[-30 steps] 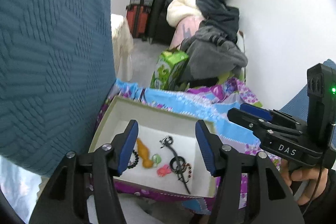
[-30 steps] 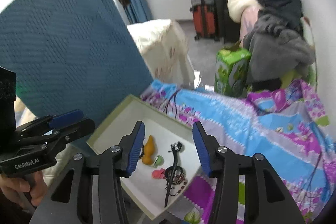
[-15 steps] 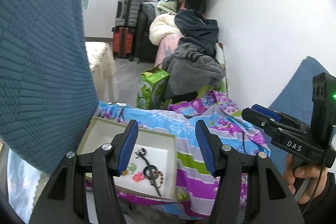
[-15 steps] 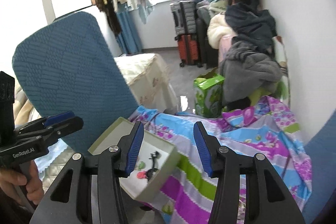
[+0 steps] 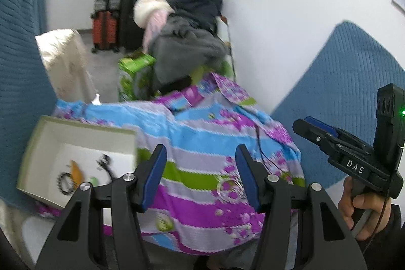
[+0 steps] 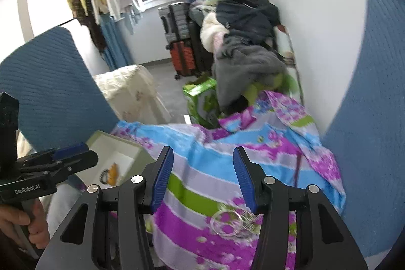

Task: Organize jewelry
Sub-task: 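Move both open tools back from the box to the cloth, then grasp the silver hoop with the left tool while the right tool grasps the beaded silver chain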

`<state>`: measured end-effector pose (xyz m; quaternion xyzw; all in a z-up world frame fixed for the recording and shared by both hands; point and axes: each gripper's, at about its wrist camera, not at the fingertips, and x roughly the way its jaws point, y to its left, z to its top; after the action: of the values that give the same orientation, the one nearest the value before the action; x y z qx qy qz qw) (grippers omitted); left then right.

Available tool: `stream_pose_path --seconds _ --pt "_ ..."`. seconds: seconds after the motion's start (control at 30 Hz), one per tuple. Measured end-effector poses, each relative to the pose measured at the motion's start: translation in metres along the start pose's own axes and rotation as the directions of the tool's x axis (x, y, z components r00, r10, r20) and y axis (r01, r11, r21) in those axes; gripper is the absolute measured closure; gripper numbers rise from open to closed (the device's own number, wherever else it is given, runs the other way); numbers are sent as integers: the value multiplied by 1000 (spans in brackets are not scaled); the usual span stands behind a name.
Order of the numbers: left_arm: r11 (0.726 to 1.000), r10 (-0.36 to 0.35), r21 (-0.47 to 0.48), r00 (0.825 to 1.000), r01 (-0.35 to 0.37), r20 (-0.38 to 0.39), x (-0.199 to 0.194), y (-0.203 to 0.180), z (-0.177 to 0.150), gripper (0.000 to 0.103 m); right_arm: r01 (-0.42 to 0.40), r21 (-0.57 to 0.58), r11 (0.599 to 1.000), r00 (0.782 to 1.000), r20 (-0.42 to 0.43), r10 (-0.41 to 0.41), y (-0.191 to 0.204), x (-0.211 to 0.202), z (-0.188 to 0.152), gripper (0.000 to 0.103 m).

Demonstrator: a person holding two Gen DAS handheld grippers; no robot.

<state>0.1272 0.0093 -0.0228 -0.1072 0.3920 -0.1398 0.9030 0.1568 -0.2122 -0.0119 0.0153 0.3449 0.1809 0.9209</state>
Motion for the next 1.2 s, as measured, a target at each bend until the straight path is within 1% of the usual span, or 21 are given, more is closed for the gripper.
stream_pose_path --seconds 0.13,0.2,0.27,0.37,0.47,0.57,0.6,0.67,0.7,0.73,0.8,0.87,0.93,1.07,1.13,1.2 --pt "999 -33 0 998 33 -47 25 -14 -16 46 20 25 999 1000 -22 -19 -23 4 -23 57" --pt "999 -30 -16 998 29 -61 36 -15 -22 46 31 38 999 999 -36 -30 -33 9 -34 62" --pt "999 -33 -32 996 30 -81 46 -15 -27 47 38 54 998 998 -47 -35 -43 13 -44 64" --pt "998 -36 -54 993 30 -113 60 -14 -37 48 44 75 996 997 -59 -40 -58 20 -61 65" --pt "999 -30 -48 990 23 -136 71 -17 -45 49 51 87 995 996 -83 -44 -67 28 -76 67" --pt "999 -30 -42 985 24 -167 86 -21 -53 53 50 100 994 994 -105 -40 -76 38 -89 68" --pt "999 -33 -40 983 26 -179 91 -23 -55 55 51 101 994 993 -111 -39 -79 41 -93 69" --pt "999 -30 -31 978 24 -207 103 -25 -60 63 48 101 994 992 -123 -36 -82 47 -101 70" --pt "999 -26 -27 975 21 -223 109 -27 -64 70 47 100 994 990 -134 -34 -85 52 -105 73" --pt "999 -36 -28 971 30 -238 116 -28 -68 73 47 101 994 988 -151 -32 -87 59 -110 74" --pt "999 -41 -22 962 36 -269 130 -30 -75 74 40 108 993 983 -180 -20 -91 67 -118 77" --pt "999 -41 -12 954 39 -298 143 -33 -82 74 44 101 994 978 -207 -22 -93 76 -123 78" --pt "999 -44 -8 942 44 -332 159 -34 -90 75 44 95 995 972 -233 -21 -97 86 -129 79" --pt "999 -33 5 927 37 -373 181 -36 -100 78 36 99 994 965 -261 -9 -104 99 -135 79" --pt "999 -18 23 923 29 -384 190 -39 -103 80 27 98 995 963 -270 0 -105 103 -136 79" --pt "999 -18 30 922 32 -388 196 -41 -105 81 19 95 995 961 -278 8 -105 106 -137 79"
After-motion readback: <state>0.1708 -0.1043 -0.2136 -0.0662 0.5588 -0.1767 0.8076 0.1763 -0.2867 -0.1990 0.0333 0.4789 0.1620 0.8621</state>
